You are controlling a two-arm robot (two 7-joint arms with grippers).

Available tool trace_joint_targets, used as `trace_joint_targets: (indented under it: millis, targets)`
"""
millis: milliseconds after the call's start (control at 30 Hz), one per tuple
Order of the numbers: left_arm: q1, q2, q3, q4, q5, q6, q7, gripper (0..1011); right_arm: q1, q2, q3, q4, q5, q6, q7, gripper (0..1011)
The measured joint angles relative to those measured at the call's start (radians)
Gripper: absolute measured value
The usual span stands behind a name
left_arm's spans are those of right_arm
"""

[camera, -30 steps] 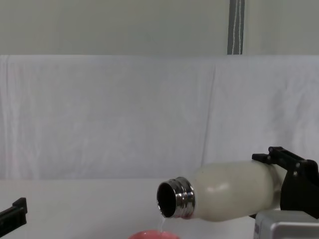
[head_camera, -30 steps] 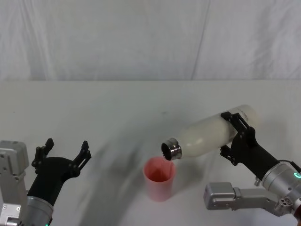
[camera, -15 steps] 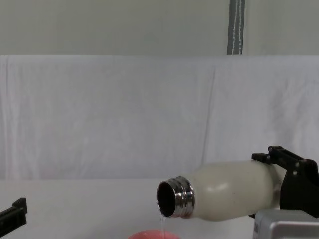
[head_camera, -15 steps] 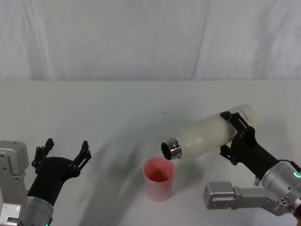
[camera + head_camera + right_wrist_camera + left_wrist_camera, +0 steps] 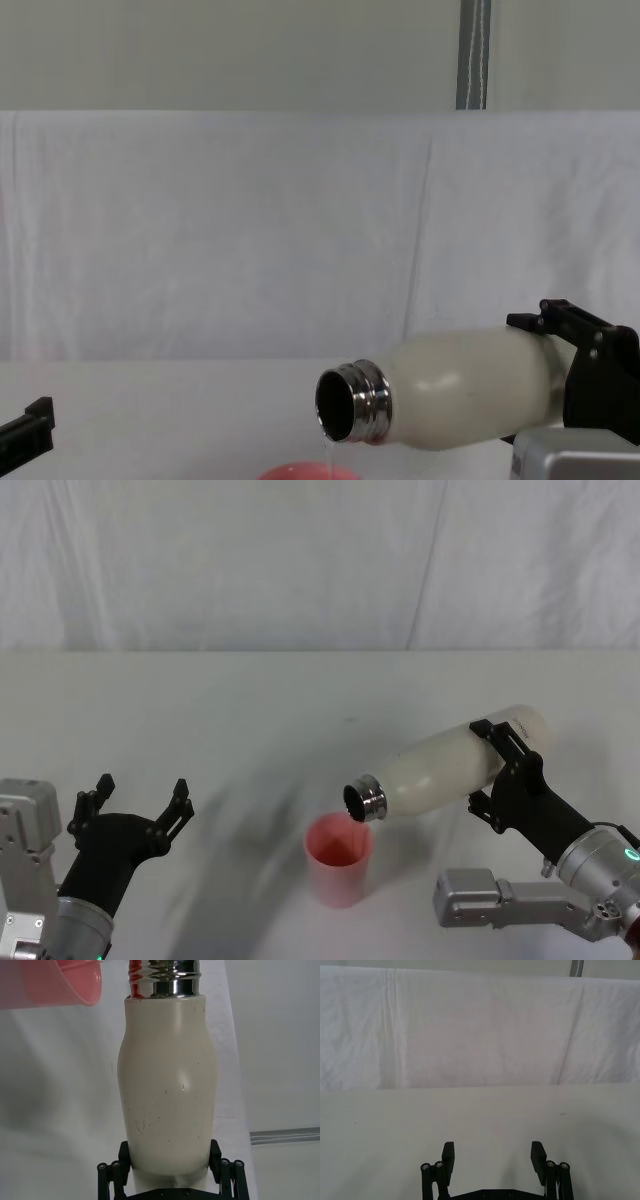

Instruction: Grasp the thermos with one hand and pour water into the cup lid.

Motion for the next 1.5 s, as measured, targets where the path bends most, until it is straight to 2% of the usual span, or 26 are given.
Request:
trace_joint_targets:
  millis: [1500]
  targets:
    - [0.000,0.000,0.000,0.000,0.000,0.000,0.000,1001,0.004,0.003,-0.003,0.002,-0.007,-0.001,-0.002,949]
